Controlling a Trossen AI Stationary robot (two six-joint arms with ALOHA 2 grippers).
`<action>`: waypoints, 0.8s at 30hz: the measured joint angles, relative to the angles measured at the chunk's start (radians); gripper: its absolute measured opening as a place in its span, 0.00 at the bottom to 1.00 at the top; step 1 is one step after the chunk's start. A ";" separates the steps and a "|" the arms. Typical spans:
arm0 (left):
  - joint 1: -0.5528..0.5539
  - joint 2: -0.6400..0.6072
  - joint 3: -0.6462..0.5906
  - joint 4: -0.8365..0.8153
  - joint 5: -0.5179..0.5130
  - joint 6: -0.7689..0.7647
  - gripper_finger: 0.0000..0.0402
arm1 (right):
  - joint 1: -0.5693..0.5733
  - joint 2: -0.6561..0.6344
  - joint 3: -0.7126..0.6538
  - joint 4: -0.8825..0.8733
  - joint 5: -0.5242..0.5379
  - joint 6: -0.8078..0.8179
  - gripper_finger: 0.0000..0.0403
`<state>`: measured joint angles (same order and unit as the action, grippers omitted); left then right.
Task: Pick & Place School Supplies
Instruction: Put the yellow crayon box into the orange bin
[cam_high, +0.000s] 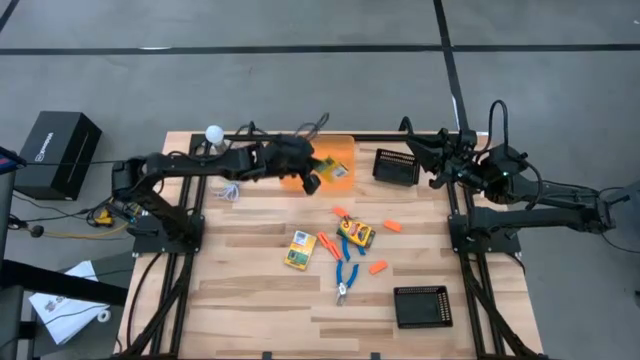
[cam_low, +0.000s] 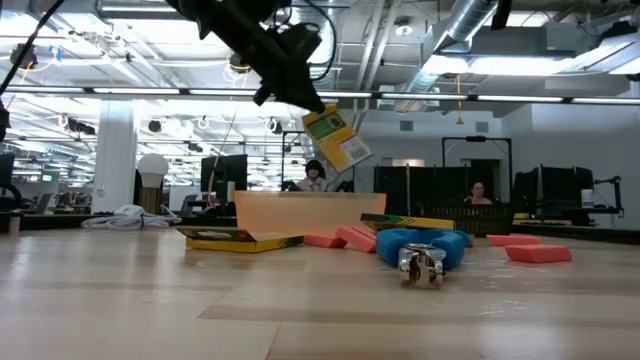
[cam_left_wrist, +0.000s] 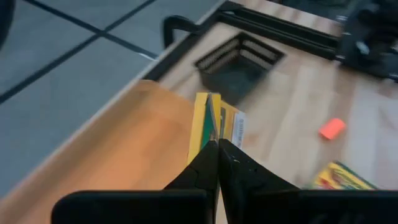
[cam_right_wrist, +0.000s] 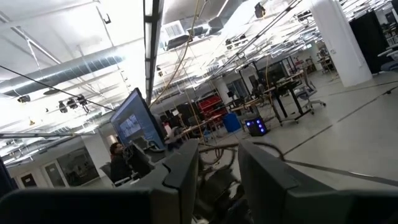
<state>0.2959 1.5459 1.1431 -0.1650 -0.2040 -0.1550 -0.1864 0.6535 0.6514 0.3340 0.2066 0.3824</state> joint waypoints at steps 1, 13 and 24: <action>0.018 0.000 0.000 0.000 0.001 0.011 0.00 | 0.000 0.000 0.000 0.000 0.000 0.000 0.27; 0.153 0.028 -0.046 -0.005 0.082 0.045 0.00 | 0.000 0.000 0.000 0.001 0.000 0.000 0.27; 0.145 0.102 -0.087 0.041 0.211 -0.015 0.20 | 0.001 0.000 0.000 0.003 -0.001 0.001 0.27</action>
<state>0.4408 1.6481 1.0561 -0.1236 0.0074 -0.1696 -0.1856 0.6536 0.6514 0.3367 0.2058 0.3836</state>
